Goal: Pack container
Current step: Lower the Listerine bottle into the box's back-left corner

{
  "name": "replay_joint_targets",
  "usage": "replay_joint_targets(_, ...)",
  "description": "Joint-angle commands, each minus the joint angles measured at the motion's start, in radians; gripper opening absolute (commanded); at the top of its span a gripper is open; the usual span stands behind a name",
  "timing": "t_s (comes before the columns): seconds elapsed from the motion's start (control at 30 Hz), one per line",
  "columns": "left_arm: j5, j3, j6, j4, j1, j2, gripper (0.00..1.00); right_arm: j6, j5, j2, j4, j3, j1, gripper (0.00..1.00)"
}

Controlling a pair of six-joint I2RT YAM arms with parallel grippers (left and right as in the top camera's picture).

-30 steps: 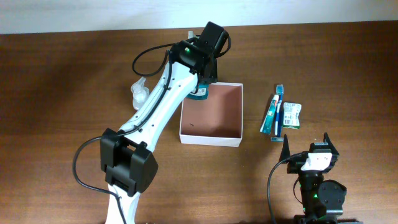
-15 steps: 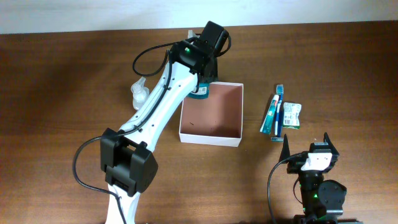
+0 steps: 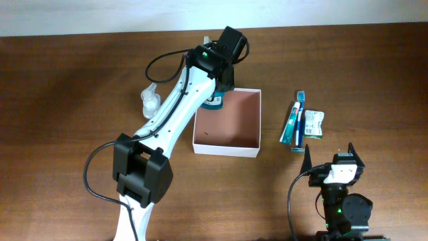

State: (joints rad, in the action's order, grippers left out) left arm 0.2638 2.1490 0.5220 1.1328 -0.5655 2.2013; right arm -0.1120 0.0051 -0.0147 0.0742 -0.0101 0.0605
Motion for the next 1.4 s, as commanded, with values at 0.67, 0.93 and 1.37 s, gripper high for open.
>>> replay_joint_targets(0.67,0.048,0.026,0.015,0.029,0.022,-0.008,0.49,-0.004,-0.005,0.008,0.006,0.005,0.006,0.98)
replay_joint_targets(0.93,0.037,0.048,0.0,0.048,0.025,-0.008,0.52,-0.004,-0.005,0.008,0.006,0.005,0.006,0.98)
replay_joint_targets(1.37,0.04,0.267,-0.057,0.209,0.028,-0.053,0.62,-0.004,-0.005,0.008,0.006,0.005,0.006,0.98)
